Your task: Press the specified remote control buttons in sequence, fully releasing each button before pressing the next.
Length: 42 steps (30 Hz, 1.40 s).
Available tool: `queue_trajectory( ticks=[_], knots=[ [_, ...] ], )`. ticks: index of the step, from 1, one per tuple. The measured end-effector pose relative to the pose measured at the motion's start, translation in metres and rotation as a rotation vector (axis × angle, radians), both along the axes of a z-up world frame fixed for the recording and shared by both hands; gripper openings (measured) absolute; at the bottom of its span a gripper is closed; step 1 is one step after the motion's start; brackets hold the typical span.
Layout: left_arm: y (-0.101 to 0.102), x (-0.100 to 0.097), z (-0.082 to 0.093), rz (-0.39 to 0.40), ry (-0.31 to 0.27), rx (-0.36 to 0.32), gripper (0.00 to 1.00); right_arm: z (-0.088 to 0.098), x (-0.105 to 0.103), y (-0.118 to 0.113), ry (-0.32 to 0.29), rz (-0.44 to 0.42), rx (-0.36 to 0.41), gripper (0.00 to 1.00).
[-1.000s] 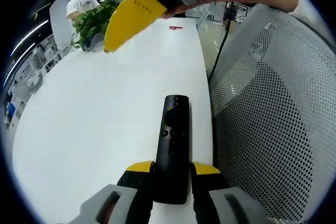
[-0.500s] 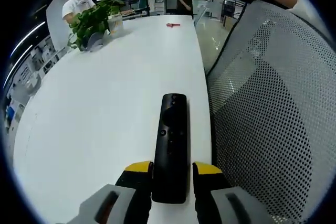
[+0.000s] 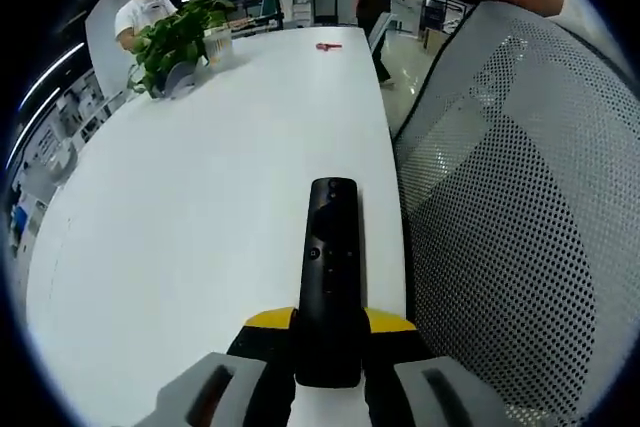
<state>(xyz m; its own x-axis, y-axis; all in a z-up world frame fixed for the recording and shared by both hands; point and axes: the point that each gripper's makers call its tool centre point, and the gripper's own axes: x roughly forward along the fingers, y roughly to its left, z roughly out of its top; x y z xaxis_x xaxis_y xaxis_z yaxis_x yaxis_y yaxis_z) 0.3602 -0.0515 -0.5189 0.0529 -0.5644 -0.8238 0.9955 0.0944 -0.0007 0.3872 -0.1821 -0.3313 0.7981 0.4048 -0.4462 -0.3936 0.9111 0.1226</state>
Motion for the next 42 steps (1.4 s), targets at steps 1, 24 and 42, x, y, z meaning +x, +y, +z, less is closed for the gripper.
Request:
queue_trajectory(
  ticks=[1, 24, 42],
  knots=[
    [0.0, 0.0, 0.0, -0.002, 0.001, 0.001, 0.24, 0.001, 0.002, -0.003, -0.017, -0.016, -0.009, 0.2],
    [0.002, 0.026, 0.012, -0.023, -0.03, 0.051, 0.22, 0.012, 0.012, -0.036, -0.118, -0.148, -0.086, 0.49],
    [0.005, 0.078, 0.011, 0.067, -0.082, 0.078, 0.22, -0.012, 0.01, -0.037, -0.034, -0.126, -0.148, 0.46]
  ],
)
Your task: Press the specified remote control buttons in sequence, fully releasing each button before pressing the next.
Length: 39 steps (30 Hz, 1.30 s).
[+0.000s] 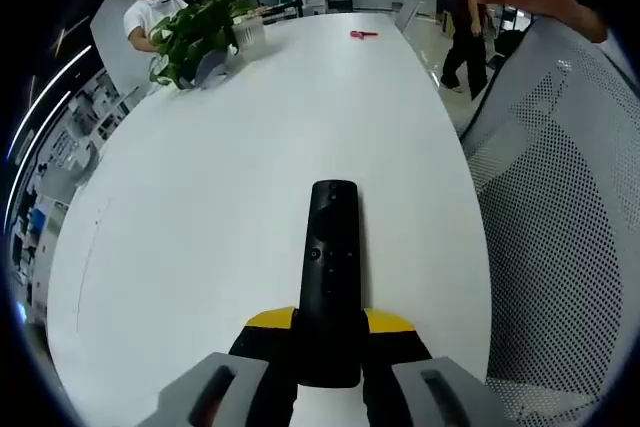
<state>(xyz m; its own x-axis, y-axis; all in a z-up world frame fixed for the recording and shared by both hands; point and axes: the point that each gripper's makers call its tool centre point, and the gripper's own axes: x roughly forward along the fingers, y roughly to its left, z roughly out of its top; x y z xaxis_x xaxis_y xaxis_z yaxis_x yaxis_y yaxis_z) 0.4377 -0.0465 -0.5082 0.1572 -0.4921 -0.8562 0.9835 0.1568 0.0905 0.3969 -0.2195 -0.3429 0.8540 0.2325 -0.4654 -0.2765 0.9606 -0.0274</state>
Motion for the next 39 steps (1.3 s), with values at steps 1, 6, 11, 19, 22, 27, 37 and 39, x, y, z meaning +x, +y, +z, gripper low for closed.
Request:
queue_trajectory(
  ticks=[1, 6, 11, 19, 22, 27, 37, 39],
  knots=[
    [0.0, 0.003, 0.0, 0.004, 0.001, 0.0, 0.22, -0.001, 0.0, 0.0, 0.007, 0.003, -0.004, 0.46],
    [0.004, 0.019, 0.001, 0.008, -0.015, 0.01, 0.22, -0.002, 0.0, -0.003, 0.013, -0.011, -0.003, 0.45],
    [0.008, 0.037, 0.003, 0.013, -0.035, 0.026, 0.22, -0.004, -0.001, -0.005, 0.021, -0.022, 0.004, 0.45],
    [0.02, 0.067, 0.003, 0.026, -0.072, 0.053, 0.22, -0.007, -0.001, -0.009, 0.036, -0.034, -0.009, 0.44],
    [0.024, 0.082, 0.005, 0.031, -0.085, 0.063, 0.22, -0.007, -0.001, -0.01, 0.033, -0.045, -0.009, 0.44],
    [0.031, 0.109, 0.007, 0.038, -0.112, 0.087, 0.22, -0.008, -0.001, -0.015, 0.039, -0.069, -0.008, 0.44],
    [0.032, 0.156, 0.012, -0.005, -0.16, 0.138, 0.23, -0.013, -0.002, -0.019, 0.064, -0.09, -0.022, 0.43],
    [0.032, 0.167, 0.013, -0.018, -0.173, 0.15, 0.23, -0.015, -0.002, -0.02, 0.07, -0.093, -0.028, 0.43]
  ],
)
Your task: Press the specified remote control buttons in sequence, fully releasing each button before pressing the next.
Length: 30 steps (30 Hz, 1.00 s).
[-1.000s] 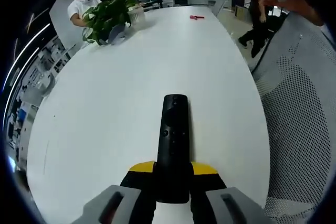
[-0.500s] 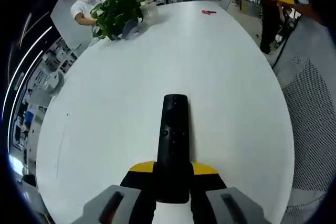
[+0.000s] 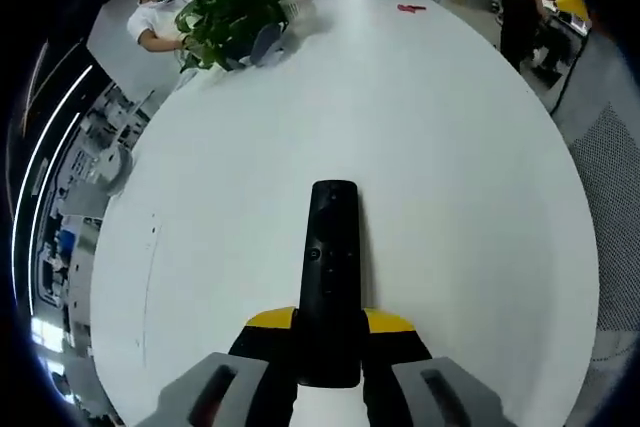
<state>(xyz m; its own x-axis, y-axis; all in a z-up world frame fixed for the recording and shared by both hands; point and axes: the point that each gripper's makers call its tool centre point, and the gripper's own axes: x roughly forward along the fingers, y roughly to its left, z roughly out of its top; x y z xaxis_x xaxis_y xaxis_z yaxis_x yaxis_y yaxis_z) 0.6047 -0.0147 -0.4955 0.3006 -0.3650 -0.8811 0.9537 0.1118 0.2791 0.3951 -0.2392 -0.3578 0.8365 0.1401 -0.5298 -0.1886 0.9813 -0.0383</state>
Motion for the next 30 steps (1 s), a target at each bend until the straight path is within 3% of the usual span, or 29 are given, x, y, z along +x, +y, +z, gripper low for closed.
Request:
queue_trajectory(
  ticks=[12, 20, 30],
  knots=[
    [-0.008, 0.059, 0.006, -0.056, -0.045, 0.05, 0.23, -0.007, -0.001, -0.004, 0.032, -0.015, -0.03, 0.43],
    [-0.015, 0.101, 0.0, -0.081, -0.067, 0.081, 0.23, -0.012, -0.001, -0.01, 0.051, -0.032, -0.052, 0.42],
    [-0.018, 0.125, -0.005, -0.094, -0.076, 0.105, 0.23, -0.017, -0.001, -0.013, 0.077, -0.045, -0.07, 0.42]
  ],
)
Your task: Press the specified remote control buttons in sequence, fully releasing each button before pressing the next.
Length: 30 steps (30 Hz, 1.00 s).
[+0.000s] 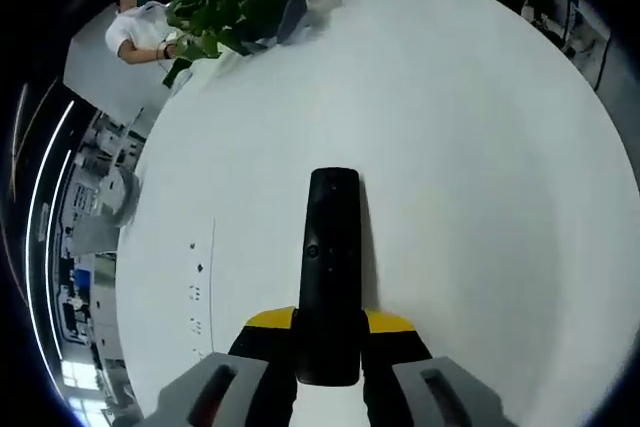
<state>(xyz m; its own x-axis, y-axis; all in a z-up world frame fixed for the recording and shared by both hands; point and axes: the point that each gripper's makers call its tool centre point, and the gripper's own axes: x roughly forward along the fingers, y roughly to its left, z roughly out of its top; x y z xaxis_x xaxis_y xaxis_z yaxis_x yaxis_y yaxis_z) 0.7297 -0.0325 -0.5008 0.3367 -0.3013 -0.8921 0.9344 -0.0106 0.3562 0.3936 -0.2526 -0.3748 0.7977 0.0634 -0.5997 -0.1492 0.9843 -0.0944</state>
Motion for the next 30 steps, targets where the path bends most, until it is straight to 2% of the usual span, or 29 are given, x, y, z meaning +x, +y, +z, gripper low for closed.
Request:
queue_trajectory(
  ticks=[8, 13, 16, 19, 21, 23, 26, 27, 30],
  knots=[
    [0.0039, 0.0033, -0.0114, 0.022, 0.035, 0.018, 0.23, -0.0021, -0.0008, -0.0014, 0.012, -0.006, -0.01, 0.42],
    [0.0025, 0.0041, -0.0099, 0.021, 0.038, 0.015, 0.23, -0.0025, -0.0014, -0.0015, 0.016, -0.006, -0.012, 0.43],
    [0.0016, 0.0024, -0.0097, -0.01, 0.025, 0.025, 0.24, -0.0031, -0.0014, -0.001, 0.02, -0.004, -0.009, 0.44],
    [0.0015, 0.0017, -0.0093, 0.0, 0.012, 0.026, 0.24, -0.0025, -0.0014, -0.0008, 0.016, -0.003, -0.009, 0.44],
    [0.0016, 0.0009, -0.0089, -0.021, -0.005, 0.024, 0.24, -0.0024, -0.0014, -0.0004, 0.014, -0.002, -0.008, 0.45],
    [0.002, 0.0042, -0.0086, 0.034, -0.019, -0.008, 0.23, -0.002, -0.0012, -0.0001, 0.012, 0.0, -0.009, 0.45],
    [0.0027, 0.0062, -0.0076, 0.053, -0.028, -0.027, 0.24, -0.0009, -0.0007, -0.0009, 0.005, -0.003, -0.008, 0.46],
    [0.0042, 0.0104, -0.0053, 0.1, -0.049, -0.05, 0.27, -0.0003, -0.0005, -0.0016, 0.002, -0.006, -0.008, 0.46],
    [0.0087, 0.004, -0.0038, 0.171, 0.012, -0.082, 0.34, 0.0018, -0.0002, -0.0026, -0.009, -0.012, -0.004, 0.46]
  ],
)
